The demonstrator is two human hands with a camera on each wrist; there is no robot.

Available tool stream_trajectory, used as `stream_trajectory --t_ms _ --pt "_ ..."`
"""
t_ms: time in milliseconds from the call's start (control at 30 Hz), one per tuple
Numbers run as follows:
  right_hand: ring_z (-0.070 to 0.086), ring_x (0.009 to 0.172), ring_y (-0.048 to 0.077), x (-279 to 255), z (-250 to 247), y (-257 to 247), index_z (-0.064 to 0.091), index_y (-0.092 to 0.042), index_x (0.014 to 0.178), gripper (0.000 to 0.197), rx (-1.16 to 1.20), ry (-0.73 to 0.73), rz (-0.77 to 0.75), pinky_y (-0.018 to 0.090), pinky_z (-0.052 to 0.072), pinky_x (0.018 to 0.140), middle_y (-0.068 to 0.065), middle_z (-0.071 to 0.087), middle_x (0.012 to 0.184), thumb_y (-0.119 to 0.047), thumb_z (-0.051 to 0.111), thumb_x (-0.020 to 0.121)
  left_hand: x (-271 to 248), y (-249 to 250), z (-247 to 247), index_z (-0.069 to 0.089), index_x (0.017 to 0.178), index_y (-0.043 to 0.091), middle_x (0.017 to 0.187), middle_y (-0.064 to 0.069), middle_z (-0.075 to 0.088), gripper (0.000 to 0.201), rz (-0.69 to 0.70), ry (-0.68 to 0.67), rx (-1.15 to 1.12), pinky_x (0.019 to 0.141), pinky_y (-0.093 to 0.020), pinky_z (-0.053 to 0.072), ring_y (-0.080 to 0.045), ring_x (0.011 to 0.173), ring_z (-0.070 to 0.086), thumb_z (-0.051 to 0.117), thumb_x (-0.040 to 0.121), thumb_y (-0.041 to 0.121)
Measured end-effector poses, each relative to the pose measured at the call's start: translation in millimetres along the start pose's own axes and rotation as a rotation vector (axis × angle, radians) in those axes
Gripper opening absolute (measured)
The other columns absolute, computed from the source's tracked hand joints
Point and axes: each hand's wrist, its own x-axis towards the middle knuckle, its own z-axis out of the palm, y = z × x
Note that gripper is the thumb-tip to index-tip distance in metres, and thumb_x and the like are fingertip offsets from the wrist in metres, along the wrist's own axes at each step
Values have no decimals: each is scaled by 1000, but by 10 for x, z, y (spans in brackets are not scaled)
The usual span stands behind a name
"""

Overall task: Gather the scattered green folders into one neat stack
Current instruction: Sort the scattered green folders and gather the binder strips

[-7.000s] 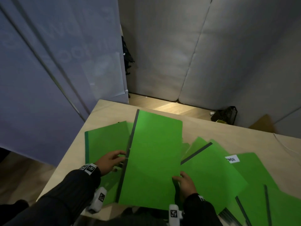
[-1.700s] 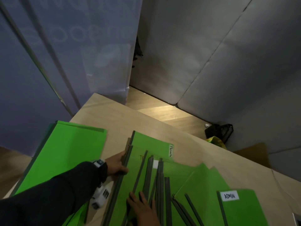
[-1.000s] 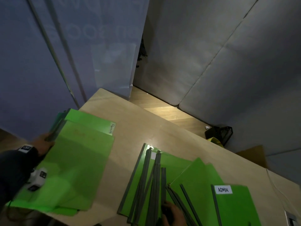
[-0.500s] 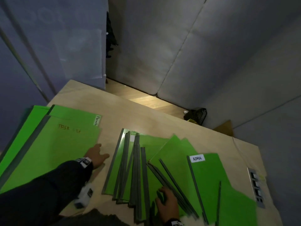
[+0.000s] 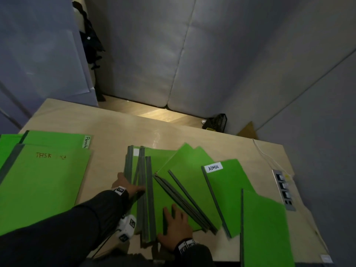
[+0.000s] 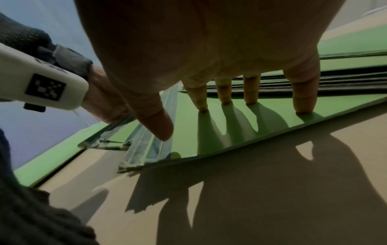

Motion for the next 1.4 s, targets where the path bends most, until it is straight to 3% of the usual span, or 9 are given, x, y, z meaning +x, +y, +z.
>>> stream_trajectory --t_ms 167,367,567,800,867,1067,1200,1333,1400 --pt "3 150 35 97 -122 -300 6 -46 153 97 -1 -58 -104 67 29 109 -6 -5 167 -63 59 73 -100 -65 44 23 140 23 106 -14 53 111 64 23 -77 63 -36 53 -34 85 58 93 55 31" --pt "16 148 28 151 -167 -419 25 -41 152 85 176 -16 -195 57 31 114 -8 13 166 -51 61 76 -150 -161 -15 36 136 17 126 -17 59 97 104 19 -195 93 -44 55 -37 107 61 92 57 23" --pt "41 136 28 167 25 353 44 -19 145 70 594 214 217 47 38 113 7 43 152 -41 70 84 -130 -245 -547 50 129 13 116 -12 65 83 200 -43 -306 92 -43 54 -33 100 63 93 57 12" --pt "50 126 30 304 -264 -256 34 0 149 139 966 145 233 45 39 113 13 51 139 -86 68 46 -148 -623 -1133 39 144 15 121 -8 58 97 260 -79 -363 93 -43 52 -32 109 58 87 62 1" --pt "49 130 34 376 -348 -473 36 -1 148 124 1125 80 289 47 40 111 17 48 147 -71 80 55 -176 -730 -1213 35 147 14 131 -11 55 97 276 -88 -392 89 -39 52 -30 111 55 85 66 -1" --pt "66 94 33 605 -398 -562 67 -7 97 103 1206 -94 284 42 52 85 16 71 103 -75 81 22 -199 -831 -1424 29 151 21 128 -1 48 102 278 -150 -493 102 -45 47 -32 117 54 85 67 4" --pt "62 92 28 684 -280 -744 69 -6 104 121 1113 -66 230 39 50 89 10 70 100 -80 79 9 -249 -880 -1295 45 135 7 110 -11 61 108 168 -226 -427 97 -47 53 -33 103 62 97 44 29" --pt "60 110 31 684 -240 -832 62 -14 120 121 1256 36 229 48 47 102 9 68 117 -68 90 15 -342 -923 -1233 50 119 3 95 -10 61 64 131 -199 -434 79 -36 55 -22 84 61 87 67 11" --pt "58 115 32 639 -314 -872 58 -19 124 111 1297 40 205 57 42 107 7 65 122 -61 95 28 -418 -938 -1335 51 107 11 96 -11 61 67 125 -243 -492 88 -42 56 -25 87 63 93 55 21"
